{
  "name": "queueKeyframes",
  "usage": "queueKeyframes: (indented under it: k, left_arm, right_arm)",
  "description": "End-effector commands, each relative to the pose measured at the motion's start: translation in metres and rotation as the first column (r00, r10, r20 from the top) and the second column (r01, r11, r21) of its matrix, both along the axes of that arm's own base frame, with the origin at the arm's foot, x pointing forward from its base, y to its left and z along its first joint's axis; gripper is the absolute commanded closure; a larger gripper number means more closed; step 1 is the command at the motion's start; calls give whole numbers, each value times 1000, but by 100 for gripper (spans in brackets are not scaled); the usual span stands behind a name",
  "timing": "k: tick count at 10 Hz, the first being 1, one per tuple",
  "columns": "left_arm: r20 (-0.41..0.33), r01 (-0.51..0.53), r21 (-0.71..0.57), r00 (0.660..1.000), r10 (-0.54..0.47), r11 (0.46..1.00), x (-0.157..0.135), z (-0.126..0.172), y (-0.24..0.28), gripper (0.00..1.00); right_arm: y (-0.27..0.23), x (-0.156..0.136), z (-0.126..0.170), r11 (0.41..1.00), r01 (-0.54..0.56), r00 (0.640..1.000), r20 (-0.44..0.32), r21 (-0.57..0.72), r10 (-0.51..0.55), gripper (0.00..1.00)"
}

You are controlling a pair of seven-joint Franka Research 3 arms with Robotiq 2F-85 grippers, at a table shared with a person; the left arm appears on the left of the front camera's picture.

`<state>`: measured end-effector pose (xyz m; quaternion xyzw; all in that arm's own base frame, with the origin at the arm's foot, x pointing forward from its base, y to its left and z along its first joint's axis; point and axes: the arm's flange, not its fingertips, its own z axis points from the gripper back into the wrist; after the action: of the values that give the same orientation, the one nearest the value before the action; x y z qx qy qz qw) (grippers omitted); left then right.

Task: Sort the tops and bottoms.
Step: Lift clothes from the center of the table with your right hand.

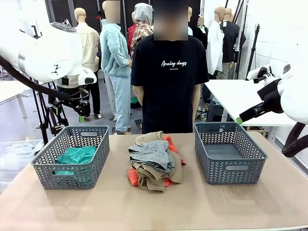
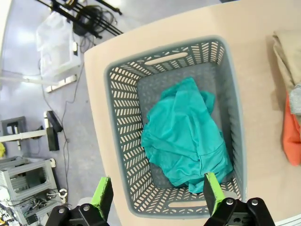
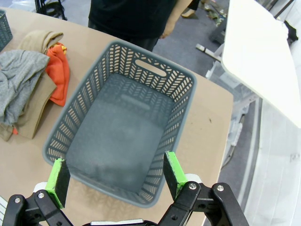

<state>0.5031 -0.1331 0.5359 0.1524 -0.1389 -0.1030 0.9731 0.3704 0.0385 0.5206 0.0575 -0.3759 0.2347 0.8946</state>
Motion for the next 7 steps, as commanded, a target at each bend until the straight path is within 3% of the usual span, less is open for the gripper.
queueKeyframes:
  k: [1, 3, 5, 7]
  left_arm:
    - [15, 4, 10, 1000, -4, 1000, -1, 2, 2, 0]
    - [0, 0, 0, 1000, 0, 1000, 0, 0, 0, 0]
    - [132, 108, -166, 987, -87, 980, -88, 0, -3, 0]
    - [247, 272, -204, 944, -219, 941, -162, 24, 0, 0]
  right_arm:
    - [-1, 2, -2, 1000, -12, 1000, 5, 9, 12, 0]
    - [-1, 2, -2, 1000, -12, 1000, 5, 9, 12, 0]
    - [-1, 2, -2, 1000, -12, 1000, 5, 9, 12, 0]
    - [-1, 2, -2, 1000, -12, 1000, 5, 9, 12, 0]
